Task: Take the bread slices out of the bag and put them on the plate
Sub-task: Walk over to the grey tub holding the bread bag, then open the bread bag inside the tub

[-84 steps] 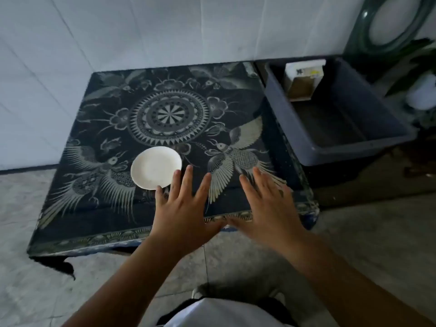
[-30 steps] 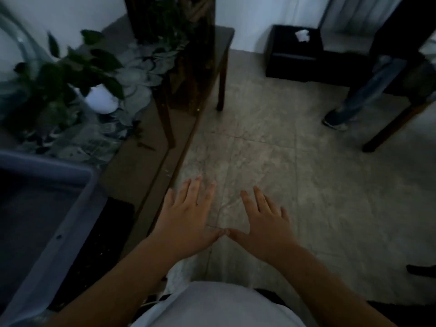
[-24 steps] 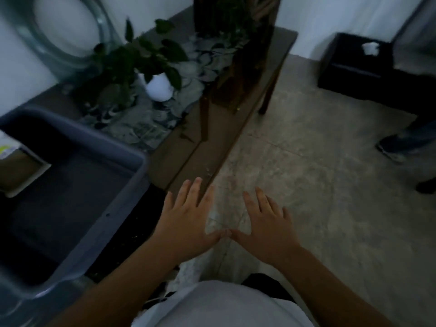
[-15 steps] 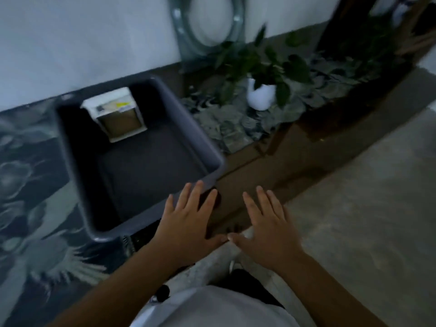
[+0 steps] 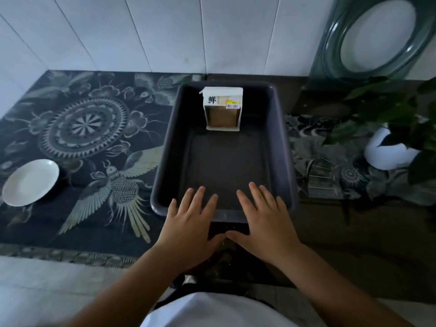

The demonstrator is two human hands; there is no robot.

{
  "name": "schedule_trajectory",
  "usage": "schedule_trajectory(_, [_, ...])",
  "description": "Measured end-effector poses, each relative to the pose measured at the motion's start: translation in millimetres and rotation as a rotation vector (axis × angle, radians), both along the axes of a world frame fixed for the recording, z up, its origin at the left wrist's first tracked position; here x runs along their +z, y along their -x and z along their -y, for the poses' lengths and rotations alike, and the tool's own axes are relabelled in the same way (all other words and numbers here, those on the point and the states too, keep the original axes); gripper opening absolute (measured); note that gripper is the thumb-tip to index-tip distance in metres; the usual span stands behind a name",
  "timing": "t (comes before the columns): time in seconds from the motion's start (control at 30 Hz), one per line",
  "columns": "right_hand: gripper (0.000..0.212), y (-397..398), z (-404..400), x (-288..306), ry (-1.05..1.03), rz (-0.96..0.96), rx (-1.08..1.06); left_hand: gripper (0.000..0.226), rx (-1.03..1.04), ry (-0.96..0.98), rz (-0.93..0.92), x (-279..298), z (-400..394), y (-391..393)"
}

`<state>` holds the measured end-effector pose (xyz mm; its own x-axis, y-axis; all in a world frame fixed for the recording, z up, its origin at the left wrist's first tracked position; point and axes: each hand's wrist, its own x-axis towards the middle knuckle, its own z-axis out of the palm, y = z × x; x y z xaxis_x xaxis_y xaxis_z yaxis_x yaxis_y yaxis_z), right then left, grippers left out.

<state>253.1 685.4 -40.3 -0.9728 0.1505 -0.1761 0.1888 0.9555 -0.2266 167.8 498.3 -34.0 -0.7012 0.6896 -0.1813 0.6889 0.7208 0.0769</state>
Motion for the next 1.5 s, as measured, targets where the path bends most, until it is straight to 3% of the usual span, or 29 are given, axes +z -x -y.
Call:
schedule_trajectory(0.27, [0.097, 41, -3, 5, 0.050, 0.015, -0.051, 0.086, -0.043, -0.008, 0.027, 6, -12, 48])
schedule_trajectory(0.53, [0.089, 144, -48, 8, -0.050, -0.003, -0.092, 0.085, -0.105, -0.057, -0.025, 16, -51, 157])
schedule_trajectory(0.63, [0.077, 194, -70, 12, -0.091, -0.024, -0.066, 0.082, -0.154, -0.062, -0.056, 20, -76, 202])
schedule_trajectory(0.8, [0.045, 276, -105, 22, -0.140, -0.223, 0.002, 0.066, -0.219, -0.194, -0.145, 26, -119, 277])
schedule_trajectory(0.87, [0.049, 311, -120, 20, -0.114, -0.269, 0.027, 0.059, -0.212, -0.247, -0.142, 22, -138, 308])
schedule_trajectory(1.03, [0.055, 369, -152, 8, -0.203, -0.269, 0.107, 0.057, -0.194, -0.168, -0.164, 0, -173, 354])
schedule_trajectory(1.27, [0.023, 399, -178, -5, -0.418, -0.253, 0.381, 0.025, -0.138, -0.013, -0.280, -15, -184, 399])
schedule_trajectory(1.5, [0.016, 402, -180, -7, -0.378, -0.282, 0.371, 0.030, -0.293, -0.089, -0.286, -14, -198, 407])
